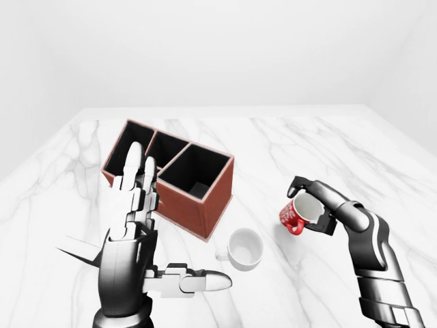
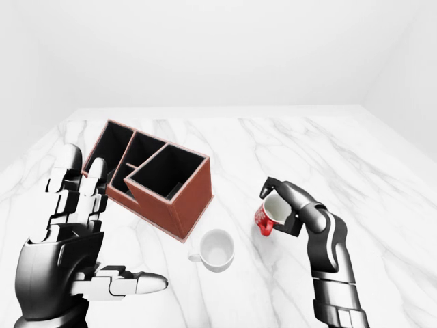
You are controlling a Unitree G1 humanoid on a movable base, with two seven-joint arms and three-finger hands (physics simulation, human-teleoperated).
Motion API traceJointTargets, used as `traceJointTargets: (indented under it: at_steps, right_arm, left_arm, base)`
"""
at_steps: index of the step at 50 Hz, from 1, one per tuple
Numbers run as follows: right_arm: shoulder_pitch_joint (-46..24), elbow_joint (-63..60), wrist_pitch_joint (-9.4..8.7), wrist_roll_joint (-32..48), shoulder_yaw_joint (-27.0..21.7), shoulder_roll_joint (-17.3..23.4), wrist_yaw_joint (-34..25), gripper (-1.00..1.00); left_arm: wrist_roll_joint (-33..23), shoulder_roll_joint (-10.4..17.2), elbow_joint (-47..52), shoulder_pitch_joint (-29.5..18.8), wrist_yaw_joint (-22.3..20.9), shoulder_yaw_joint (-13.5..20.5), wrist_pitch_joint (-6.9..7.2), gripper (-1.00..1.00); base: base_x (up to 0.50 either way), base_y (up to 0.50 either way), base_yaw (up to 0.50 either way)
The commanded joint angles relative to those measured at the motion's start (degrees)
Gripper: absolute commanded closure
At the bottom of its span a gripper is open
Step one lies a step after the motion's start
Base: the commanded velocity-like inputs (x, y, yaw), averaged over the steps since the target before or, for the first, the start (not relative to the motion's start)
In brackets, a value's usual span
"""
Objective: Pick up the red mug and place it to the right of the caddy.
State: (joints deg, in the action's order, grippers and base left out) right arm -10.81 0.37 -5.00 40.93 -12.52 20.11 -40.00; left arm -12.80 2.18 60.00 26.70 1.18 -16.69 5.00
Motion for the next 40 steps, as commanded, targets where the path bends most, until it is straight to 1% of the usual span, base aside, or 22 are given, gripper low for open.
traceJointTargets:
  at_steps: [1, 4, 8, 10, 21, 26, 40]
  right_arm:
    - [-6.65, 3.07, 0.0, 1.47, 1.73, -0.41, 0.0, 1.0]
    - [-9.99, 6.64, 0.0, 1.66, 2.87, -0.52, 0.0, 1.0]
    - [-13.06, 9.09, 0.0, 2.4, 4.23, -0.58, 0.0, 1.0]
    - [-14.18, 10.35, 0.0, 2.95, 4.87, -0.76, 0.0, 1.0]
    - [-14.91, 10.36, 0.0, 5.31, 7.4, -3.45, 0.25, 1.0]
    - [-16.9, 13.3, 0.0, 5.78, 8.75, -4.98, 2.08, 1.0]
    - [-18.53, 12.31, 0.0, 7.56, 10.73, -7.8, 1.67, 1.0]
  left_arm:
    - [0.1, 0.14, -0.01, -3.29, 0.96, 0.19, 0.0, -1.0]
    - [0.36, 0.41, -0.01, -3.28, 1.14, 0.26, 0.0, -1.0]
    - [0.88, -0.02, -0.01, -3.21, 0.49, 1.34, 0.0, -1.0]
    - [0.68, -0.23, -0.01, -3.19, 0.35, 1.3, 0.0, -1.0]
    - [0.39, -0.23, -0.01, -3.09, 0.42, 0.86, 0.0, -1.0]
    - [0.78, 0.24, -0.01, -3.37, 0.86, 0.86, 0.0, -1.0]
    - [1.08, 0.39, -0.01, -3.7, 1.03, 1.22, 0.0, -1.0]
  base:
    - [0.0, 0.0, 0.0]
    - [0.0, 0.0, 0.0]
    - [0.0, 0.0, 0.0]
    - [0.0, 0.0, 0.0]
    - [0.0, 0.0, 0.0]
    - [0.0, 0.0, 0.0]
    - [0.0, 0.0, 0.0]
